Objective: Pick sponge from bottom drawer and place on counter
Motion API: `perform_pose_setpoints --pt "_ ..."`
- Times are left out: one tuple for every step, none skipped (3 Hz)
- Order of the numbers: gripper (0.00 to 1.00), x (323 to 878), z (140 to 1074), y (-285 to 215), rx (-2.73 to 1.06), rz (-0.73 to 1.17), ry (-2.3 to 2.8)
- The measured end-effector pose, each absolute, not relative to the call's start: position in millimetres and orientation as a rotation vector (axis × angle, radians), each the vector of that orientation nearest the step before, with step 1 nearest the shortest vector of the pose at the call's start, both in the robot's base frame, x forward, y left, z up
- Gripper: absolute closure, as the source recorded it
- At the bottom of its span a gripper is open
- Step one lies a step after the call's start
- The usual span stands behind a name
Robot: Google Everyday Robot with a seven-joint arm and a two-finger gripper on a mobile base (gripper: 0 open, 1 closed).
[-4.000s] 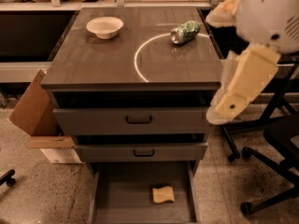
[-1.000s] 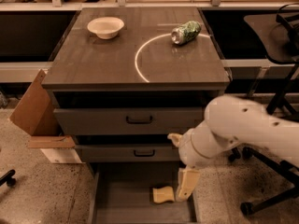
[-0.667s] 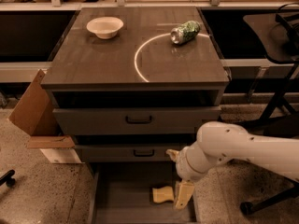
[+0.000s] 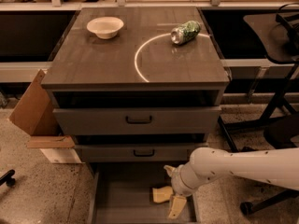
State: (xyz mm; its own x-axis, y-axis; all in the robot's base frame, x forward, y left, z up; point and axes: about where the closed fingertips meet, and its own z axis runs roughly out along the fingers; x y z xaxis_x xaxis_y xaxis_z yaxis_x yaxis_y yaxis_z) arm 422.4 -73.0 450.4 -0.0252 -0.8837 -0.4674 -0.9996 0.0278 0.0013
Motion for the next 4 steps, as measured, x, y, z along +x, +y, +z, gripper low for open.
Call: perform_pose_setpoints --pt "0.00 422 450 -73 -1.921 0.478 1.972" --pt "0.00 429 433 -70 -1.892 0.522 1.919" --pt "0.00 439 407 -67 -1.812 0.590 1.820" --pt "0.00 448 360 -49 -1.749 0.664 1.779"
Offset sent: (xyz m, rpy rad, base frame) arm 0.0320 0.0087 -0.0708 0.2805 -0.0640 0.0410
